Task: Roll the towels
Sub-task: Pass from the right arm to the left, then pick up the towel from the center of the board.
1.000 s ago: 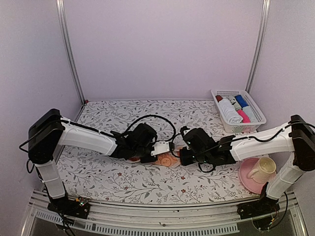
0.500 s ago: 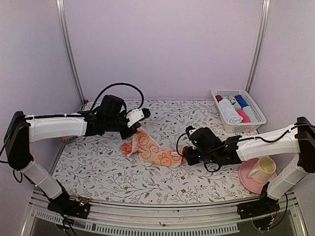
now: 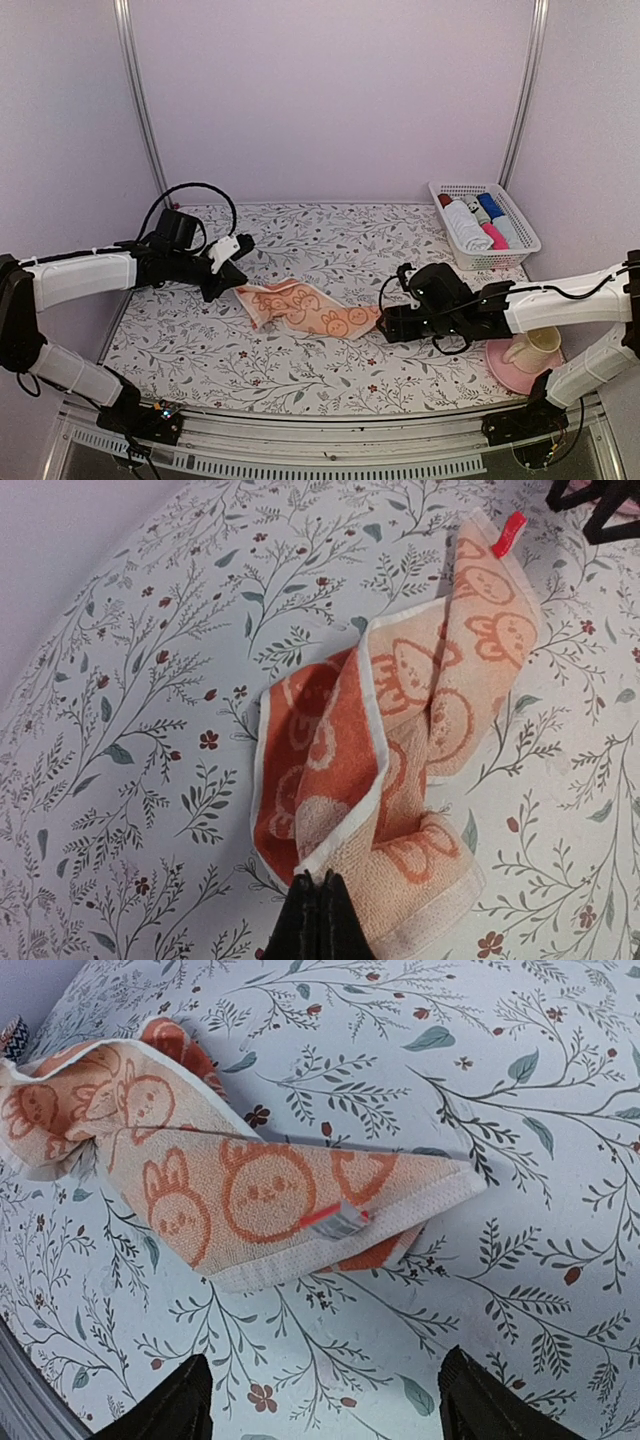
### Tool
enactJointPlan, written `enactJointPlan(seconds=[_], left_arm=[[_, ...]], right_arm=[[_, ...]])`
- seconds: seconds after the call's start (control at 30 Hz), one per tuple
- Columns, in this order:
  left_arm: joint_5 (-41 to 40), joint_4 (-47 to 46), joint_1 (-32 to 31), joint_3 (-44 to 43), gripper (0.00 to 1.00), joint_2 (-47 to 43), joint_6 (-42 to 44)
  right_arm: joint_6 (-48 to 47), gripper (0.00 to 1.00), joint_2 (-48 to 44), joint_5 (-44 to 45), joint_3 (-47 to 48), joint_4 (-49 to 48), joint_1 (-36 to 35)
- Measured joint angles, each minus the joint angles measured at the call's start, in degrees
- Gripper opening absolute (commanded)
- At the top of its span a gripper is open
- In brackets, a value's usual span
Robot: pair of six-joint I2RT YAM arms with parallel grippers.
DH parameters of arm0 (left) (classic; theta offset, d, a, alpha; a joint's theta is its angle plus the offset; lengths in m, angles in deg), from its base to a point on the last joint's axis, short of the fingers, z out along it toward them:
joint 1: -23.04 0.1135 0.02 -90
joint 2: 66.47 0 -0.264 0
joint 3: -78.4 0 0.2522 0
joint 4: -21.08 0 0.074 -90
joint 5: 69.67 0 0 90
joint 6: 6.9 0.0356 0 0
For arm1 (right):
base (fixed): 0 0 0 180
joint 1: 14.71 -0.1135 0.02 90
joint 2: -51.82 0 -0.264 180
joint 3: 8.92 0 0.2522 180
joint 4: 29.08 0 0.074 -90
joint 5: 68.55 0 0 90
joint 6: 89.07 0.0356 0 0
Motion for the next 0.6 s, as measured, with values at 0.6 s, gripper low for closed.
enactJointPlan(seconds=[0.6], left_arm=[[8.4,0.5,1.7,2.6,0.0,-3.1,0.5]], right_arm=[[11.6,0.61,4.1,-14.4,-3.9,-11.5,15.3]])
